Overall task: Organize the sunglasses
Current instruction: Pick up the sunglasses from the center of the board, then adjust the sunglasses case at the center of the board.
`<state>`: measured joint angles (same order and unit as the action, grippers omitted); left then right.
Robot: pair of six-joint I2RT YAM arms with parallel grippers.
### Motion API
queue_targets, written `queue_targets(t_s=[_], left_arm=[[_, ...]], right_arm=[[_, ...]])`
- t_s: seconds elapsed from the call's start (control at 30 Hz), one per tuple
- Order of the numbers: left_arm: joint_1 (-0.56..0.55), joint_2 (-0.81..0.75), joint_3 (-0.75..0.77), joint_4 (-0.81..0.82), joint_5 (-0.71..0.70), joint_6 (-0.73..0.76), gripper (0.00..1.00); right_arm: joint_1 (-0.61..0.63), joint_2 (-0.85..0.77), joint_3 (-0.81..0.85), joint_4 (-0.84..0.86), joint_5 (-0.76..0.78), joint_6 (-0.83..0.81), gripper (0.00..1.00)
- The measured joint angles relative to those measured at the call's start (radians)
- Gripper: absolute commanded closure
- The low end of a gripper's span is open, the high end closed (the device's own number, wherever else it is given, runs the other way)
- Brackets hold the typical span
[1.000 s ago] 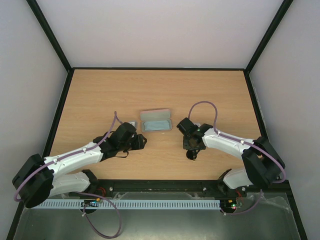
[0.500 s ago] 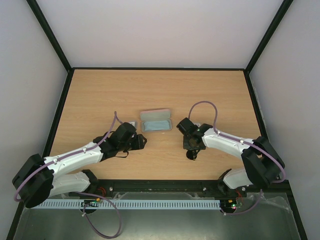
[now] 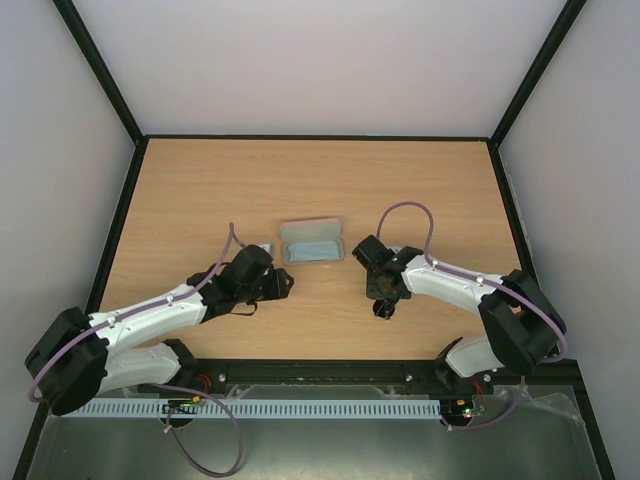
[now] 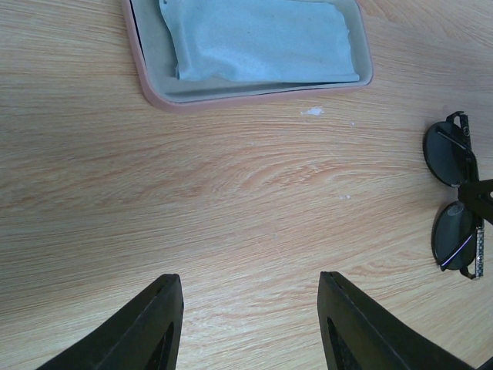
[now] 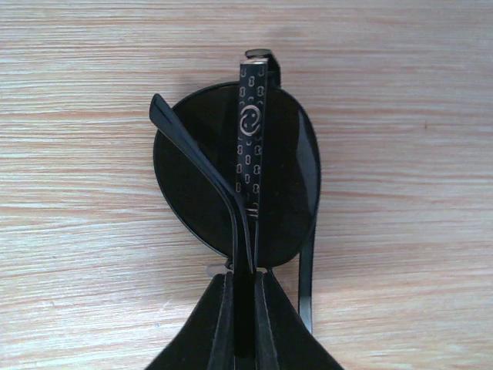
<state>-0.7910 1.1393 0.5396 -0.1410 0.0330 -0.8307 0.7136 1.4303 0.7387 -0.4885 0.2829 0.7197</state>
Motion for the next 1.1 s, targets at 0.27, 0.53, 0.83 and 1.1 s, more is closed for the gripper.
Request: queue_targets(t_s=[0.27, 0.53, 0.83, 1.1], left_arm=[[0.0, 0.016, 0.0, 0.0, 0.0, 0.0, 0.49], [0.0, 0.038, 0.003, 0.003, -0.002, 0.0, 0.49], [0.032, 0.148, 0.003, 0.047, -0.008, -0.015, 0.58], [0.069, 0.289, 0.031, 0.105, -0.008, -0.014, 0.59]], right_arm=[[0.0, -0.006, 0.004, -0.002, 0.01, 0.002, 0.98], [0.0, -0.045, 0.01, -0.012, 0.005, 0.002, 0.99], [-0.061, -0.113, 0.081, -0.015, -0.077, -0.01, 0.99], [-0.1, -0.122, 0.138, -0.015, -0.123, -0.031, 0.99]])
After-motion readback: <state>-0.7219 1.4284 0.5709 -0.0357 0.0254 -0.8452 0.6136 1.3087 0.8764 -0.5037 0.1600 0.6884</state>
